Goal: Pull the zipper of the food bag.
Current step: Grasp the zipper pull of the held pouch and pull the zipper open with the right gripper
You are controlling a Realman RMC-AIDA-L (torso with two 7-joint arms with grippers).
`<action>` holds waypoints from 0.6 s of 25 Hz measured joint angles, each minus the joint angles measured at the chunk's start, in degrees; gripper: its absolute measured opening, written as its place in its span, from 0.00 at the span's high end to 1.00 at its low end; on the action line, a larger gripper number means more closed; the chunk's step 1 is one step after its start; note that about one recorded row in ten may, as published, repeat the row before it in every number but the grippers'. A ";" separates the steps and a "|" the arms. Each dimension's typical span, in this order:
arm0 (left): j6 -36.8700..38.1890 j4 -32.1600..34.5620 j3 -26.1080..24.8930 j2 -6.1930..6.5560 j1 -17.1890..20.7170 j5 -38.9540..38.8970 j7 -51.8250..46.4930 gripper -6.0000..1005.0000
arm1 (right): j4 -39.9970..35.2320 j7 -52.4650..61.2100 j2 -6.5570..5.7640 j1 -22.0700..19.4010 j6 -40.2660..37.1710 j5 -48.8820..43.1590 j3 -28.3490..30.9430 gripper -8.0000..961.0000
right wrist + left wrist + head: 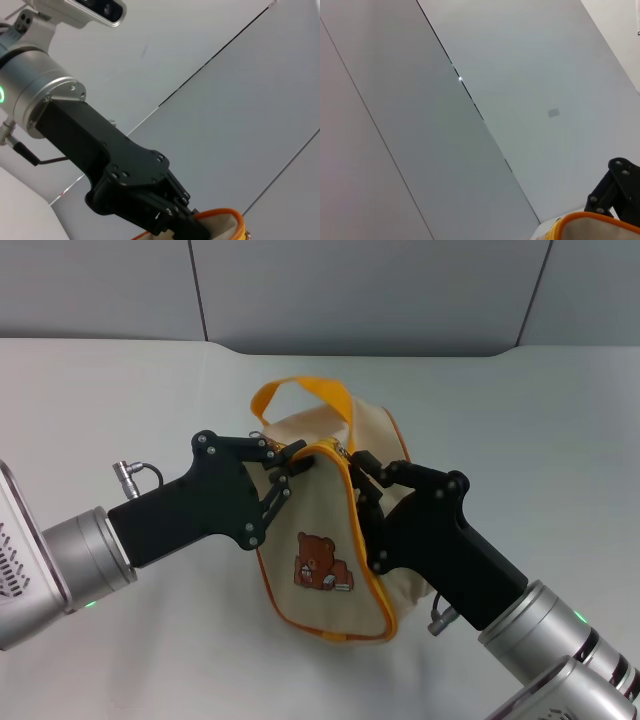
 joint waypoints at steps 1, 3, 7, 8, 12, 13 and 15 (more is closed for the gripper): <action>-0.01 -0.02 0.01 0.01 0.00 0.01 0.01 0.94 | 0.05 -0.01 0.00 0.00 -0.02 0.00 0.00 0.64; -0.03 -0.06 0.06 0.01 0.00 0.01 0.02 0.94 | 0.14 -0.01 0.00 -0.01 -0.08 0.00 0.08 0.79; -0.04 -0.07 0.10 0.01 0.00 -0.02 0.05 0.94 | 0.23 -0.01 0.00 -0.41 -0.58 0.05 0.30 0.95; -0.04 -0.07 0.06 0.01 0.00 -0.06 0.05 0.94 | 0.23 0.16 0.00 -0.82 -0.94 0.15 0.25 0.96; -0.19 0.02 -0.39 0.00 -0.12 -0.34 -0.13 0.94 | 0.20 0.58 0.01 -5.22 -1.83 0.24 0.02 0.99; -0.25 0.09 -0.43 0.00 -0.17 -0.38 -0.21 0.94 | 0.13 0.59 0.01 -6.96 -2.05 0.24 0.02 0.99; -0.44 0.37 -0.57 0.03 -0.24 -0.54 -0.66 0.94 | -0.74 0.69 0.00 -12.17 -2.25 0.12 -0.03 0.99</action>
